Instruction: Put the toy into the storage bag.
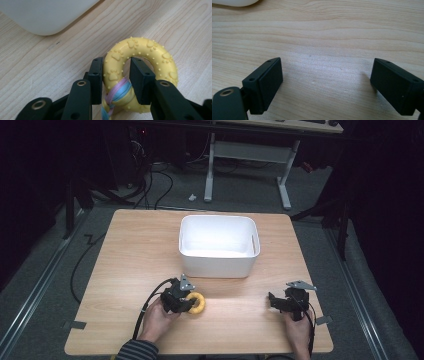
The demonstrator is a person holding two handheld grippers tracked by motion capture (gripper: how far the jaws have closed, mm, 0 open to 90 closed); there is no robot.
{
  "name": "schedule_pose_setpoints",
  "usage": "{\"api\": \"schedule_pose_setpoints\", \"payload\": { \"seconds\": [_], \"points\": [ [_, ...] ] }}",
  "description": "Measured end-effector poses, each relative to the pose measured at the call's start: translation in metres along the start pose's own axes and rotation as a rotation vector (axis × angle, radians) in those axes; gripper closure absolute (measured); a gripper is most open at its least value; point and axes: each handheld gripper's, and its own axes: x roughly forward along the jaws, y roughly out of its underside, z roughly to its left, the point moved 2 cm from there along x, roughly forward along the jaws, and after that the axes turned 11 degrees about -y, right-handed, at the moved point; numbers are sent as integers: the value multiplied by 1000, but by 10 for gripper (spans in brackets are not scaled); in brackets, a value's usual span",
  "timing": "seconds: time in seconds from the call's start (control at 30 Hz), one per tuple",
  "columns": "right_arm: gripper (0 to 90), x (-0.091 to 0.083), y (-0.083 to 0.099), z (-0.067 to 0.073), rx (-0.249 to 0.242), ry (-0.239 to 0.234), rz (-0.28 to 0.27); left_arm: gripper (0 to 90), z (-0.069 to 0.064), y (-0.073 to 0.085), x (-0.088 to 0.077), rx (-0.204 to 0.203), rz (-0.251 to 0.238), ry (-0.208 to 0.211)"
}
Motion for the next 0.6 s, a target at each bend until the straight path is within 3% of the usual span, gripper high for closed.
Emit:
{"api": "schedule_pose_setpoints", "payload": {
  "seconds": [0.17,0.6],
  "points": [
    [108,0,0,0,0,0,0,644,3,0,-3,-17,5,8],
    [109,0,0,0,2,0,0,644,5,-1,-19,-12,-5,8]
  ]
}}
